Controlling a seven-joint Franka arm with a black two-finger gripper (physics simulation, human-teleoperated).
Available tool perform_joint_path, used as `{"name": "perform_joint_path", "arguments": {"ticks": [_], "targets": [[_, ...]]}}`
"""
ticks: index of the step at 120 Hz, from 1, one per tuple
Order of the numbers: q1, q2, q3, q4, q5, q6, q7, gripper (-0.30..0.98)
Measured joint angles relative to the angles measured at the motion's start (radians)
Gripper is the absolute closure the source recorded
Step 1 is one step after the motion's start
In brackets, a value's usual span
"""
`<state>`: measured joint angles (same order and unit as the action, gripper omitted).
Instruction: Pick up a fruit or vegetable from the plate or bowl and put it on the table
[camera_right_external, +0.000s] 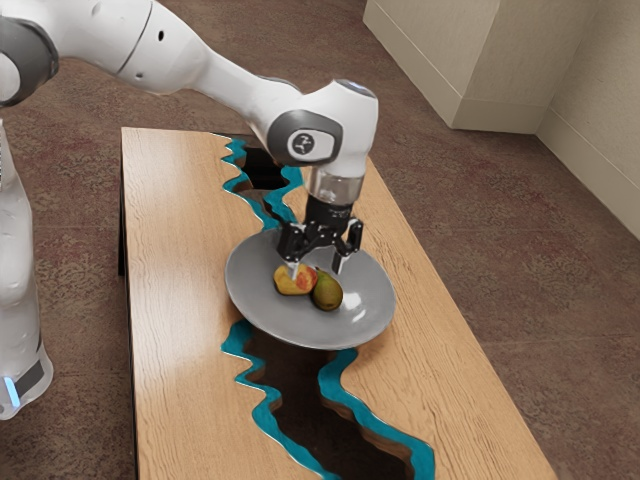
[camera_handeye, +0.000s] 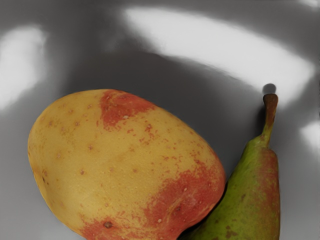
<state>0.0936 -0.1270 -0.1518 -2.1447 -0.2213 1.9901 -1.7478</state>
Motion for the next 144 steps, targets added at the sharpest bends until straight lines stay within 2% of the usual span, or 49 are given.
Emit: {"name": "perform_joint_path", "arguments": {"ticks": [26,36,44,88,114,124,129,144], "targets": [[0.011,0.106,-0.001,0.089,0.005,0.034,0.003,0.0],[-0.008,0.13,0.014,0.095,0.004,0.046,0.004,-0.07],[0.0,0.143,-0.005,0.096,0.003,0.057,0.004,0.0],[-0.006,0.194,-0.009,0.098,-0.004,0.104,0.009,0.0],[-0.008,0.174,-0.009,0.099,-0.005,0.104,0.005,0.39],[-0.014,0.145,-0.006,0.099,-0.003,0.103,0.005,0.49],[-0.022,0.13,-0.004,0.101,0.003,0.103,0.003,0.5],[-0.036,0.12,-0.011,0.139,0.074,0.112,-0.019,0.42]]}}
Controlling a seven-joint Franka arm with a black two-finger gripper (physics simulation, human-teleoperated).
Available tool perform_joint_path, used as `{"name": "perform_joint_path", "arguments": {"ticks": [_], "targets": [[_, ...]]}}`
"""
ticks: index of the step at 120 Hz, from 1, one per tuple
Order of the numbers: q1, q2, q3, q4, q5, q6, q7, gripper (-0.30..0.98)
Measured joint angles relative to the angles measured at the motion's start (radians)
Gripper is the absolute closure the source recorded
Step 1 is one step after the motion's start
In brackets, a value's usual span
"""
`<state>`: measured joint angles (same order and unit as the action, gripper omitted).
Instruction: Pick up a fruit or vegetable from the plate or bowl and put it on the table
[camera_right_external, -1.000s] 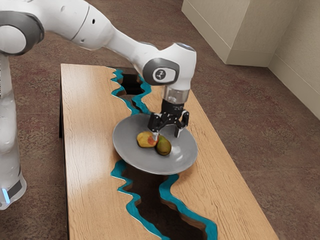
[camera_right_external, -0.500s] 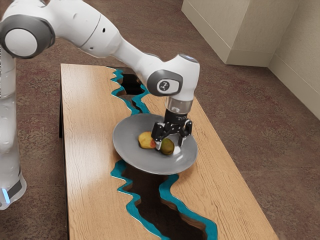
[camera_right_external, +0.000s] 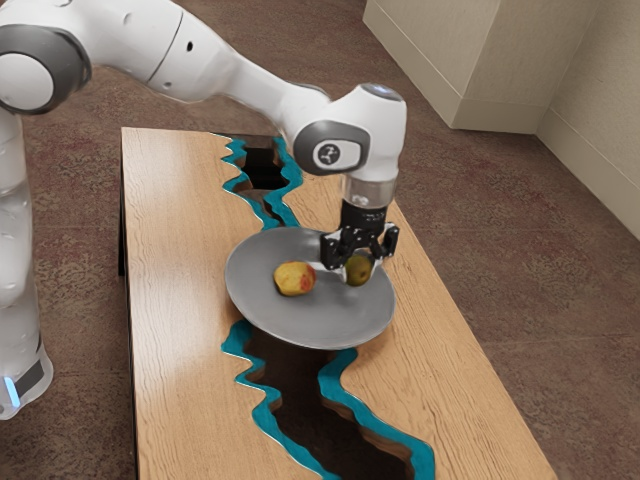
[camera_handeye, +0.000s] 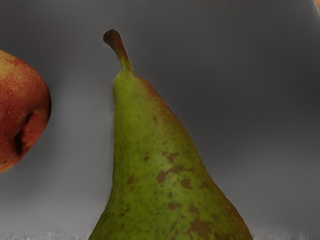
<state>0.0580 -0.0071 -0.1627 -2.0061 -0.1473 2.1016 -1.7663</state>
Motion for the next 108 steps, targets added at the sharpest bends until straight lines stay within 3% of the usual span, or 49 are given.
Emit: {"name": "perform_joint_path", "arguments": {"ticks": [14,20,37,59,74,92,99,108], "targets": [[-0.027,0.036,0.002,0.078,0.033,0.006,-0.02,0.4],[-0.054,0.074,0.002,0.137,0.081,0.008,-0.031,0.41],[-0.329,0.264,0.003,0.403,0.218,0.011,-0.064,0.41],[-0.438,0.341,0.005,0.511,0.327,0.013,-0.112,0.4],[-0.455,0.35,0.007,0.519,0.347,0.016,-0.139,0.17],[-0.449,0.327,0.059,0.507,0.351,0.016,-0.166,0.06],[-0.421,0.242,0.107,0.509,0.317,-0.038,-0.189,0.04],[-0.302,0.055,0.188,0.51,0.25,-0.182,-0.233,0.02]]}}
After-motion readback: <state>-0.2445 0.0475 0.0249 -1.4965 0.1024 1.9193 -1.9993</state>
